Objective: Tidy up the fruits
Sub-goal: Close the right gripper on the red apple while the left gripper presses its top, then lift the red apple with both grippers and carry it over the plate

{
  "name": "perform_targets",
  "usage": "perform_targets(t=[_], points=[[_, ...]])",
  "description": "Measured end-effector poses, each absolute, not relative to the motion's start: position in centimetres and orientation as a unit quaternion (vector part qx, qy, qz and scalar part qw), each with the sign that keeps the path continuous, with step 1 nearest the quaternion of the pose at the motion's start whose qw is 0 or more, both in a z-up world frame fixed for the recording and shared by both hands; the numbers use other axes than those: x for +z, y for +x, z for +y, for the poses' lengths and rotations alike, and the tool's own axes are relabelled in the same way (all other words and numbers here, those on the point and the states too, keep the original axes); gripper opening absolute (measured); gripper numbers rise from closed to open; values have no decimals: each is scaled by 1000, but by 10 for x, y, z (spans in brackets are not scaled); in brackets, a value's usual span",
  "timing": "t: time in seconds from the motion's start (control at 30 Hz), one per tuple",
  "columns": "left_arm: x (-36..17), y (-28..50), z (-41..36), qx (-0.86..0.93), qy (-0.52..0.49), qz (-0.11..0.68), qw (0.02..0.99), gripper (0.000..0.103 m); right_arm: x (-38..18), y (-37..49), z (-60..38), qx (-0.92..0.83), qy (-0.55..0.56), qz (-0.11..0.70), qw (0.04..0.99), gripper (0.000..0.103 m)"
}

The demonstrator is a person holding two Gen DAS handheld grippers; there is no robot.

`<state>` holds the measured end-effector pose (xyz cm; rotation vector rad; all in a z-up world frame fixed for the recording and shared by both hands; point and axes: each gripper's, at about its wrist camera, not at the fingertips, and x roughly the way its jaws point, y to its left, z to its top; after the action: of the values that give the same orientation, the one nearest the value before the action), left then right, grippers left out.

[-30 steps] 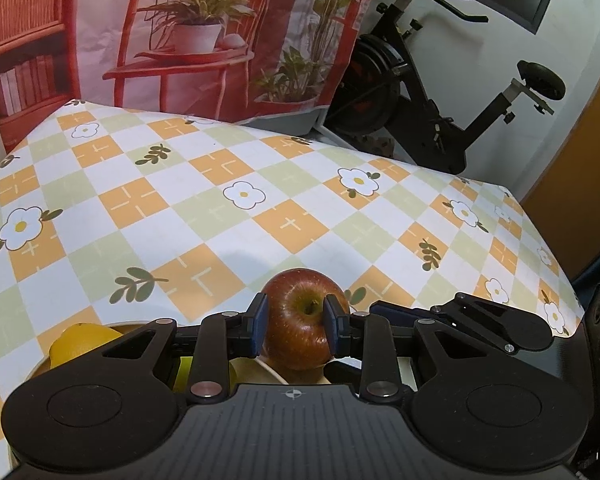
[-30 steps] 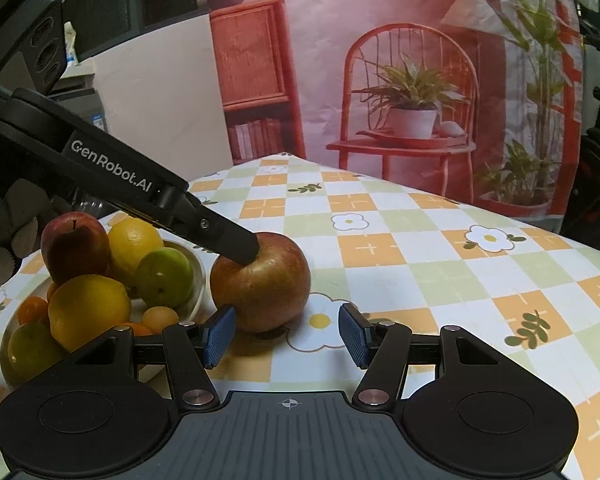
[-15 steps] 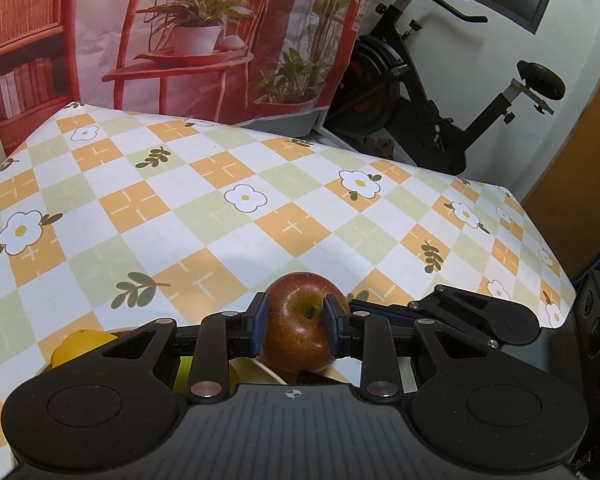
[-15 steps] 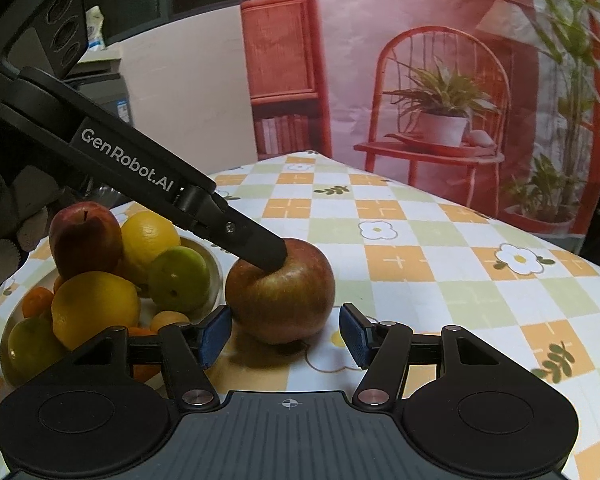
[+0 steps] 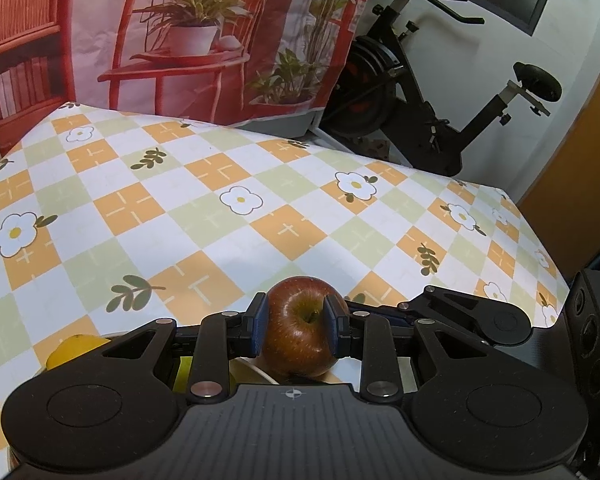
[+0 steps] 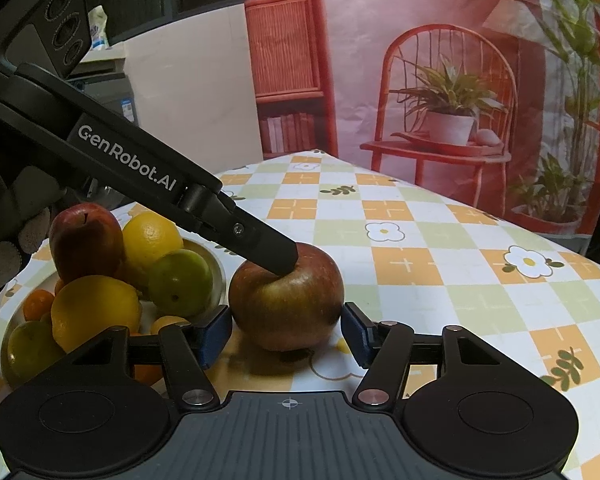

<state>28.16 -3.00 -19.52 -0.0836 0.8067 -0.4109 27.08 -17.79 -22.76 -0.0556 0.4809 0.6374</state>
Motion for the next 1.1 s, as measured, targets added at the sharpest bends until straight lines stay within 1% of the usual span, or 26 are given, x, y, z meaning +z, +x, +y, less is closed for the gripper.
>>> perform_targets(t=[0.17,0.5,0.77,1.1], points=[[-196,281,-31,-210,-51,397,892,31,-226,262,-186,306,-11,234,923,56],[-199,278,-33,-234,-51,409,880,31,-226,252,-191,295,-12,240,925,56],[-200,278,-32,-235,-51,409,880,31,-227,261,-181,295,-31,242,924,63],[-199,277,-33,-241,-50,409,879,31,-228,257,-184,294,-21,241,925,61]])
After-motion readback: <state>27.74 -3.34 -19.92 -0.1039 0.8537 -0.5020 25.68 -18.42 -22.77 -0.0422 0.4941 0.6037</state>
